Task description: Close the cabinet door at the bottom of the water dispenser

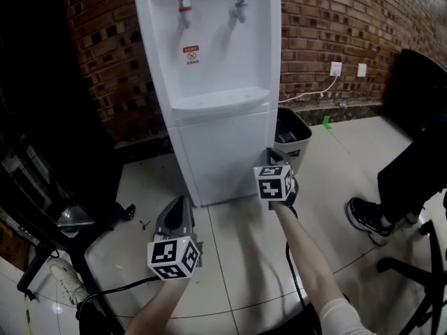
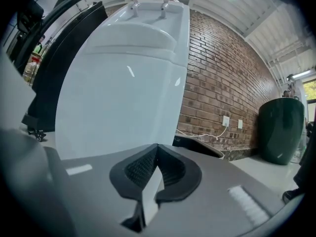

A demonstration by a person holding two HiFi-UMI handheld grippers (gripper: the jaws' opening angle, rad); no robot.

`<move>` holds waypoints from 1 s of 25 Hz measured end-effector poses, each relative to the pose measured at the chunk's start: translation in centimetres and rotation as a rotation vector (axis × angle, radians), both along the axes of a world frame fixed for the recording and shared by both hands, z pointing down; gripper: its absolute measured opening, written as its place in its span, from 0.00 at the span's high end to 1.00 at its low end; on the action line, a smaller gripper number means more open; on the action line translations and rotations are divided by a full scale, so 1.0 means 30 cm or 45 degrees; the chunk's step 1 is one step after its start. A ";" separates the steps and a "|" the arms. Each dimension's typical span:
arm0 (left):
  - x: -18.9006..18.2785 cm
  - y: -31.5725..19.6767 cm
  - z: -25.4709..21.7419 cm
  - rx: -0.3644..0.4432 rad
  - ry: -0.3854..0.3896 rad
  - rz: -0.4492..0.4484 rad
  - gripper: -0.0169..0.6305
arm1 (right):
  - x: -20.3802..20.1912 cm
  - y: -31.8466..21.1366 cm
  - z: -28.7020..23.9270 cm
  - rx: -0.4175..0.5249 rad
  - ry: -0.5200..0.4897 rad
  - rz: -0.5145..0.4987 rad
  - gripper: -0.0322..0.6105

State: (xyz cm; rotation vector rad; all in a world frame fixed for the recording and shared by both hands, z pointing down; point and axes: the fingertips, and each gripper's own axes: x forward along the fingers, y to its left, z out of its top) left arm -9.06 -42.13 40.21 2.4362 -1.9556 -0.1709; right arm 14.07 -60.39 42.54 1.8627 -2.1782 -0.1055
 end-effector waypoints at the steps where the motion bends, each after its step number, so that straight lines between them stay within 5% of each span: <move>1: 0.007 -0.004 -0.003 -0.001 0.003 0.004 0.97 | 0.001 -0.001 -0.002 -0.003 0.001 -0.003 0.95; 11: 0.023 0.089 -0.036 0.006 0.008 -0.006 0.96 | -0.025 0.138 -0.065 -0.016 -0.099 -0.046 0.95; 25: 0.066 0.387 -0.235 0.092 -0.048 0.010 0.95 | -0.265 0.781 -0.375 0.256 -0.251 -0.366 0.95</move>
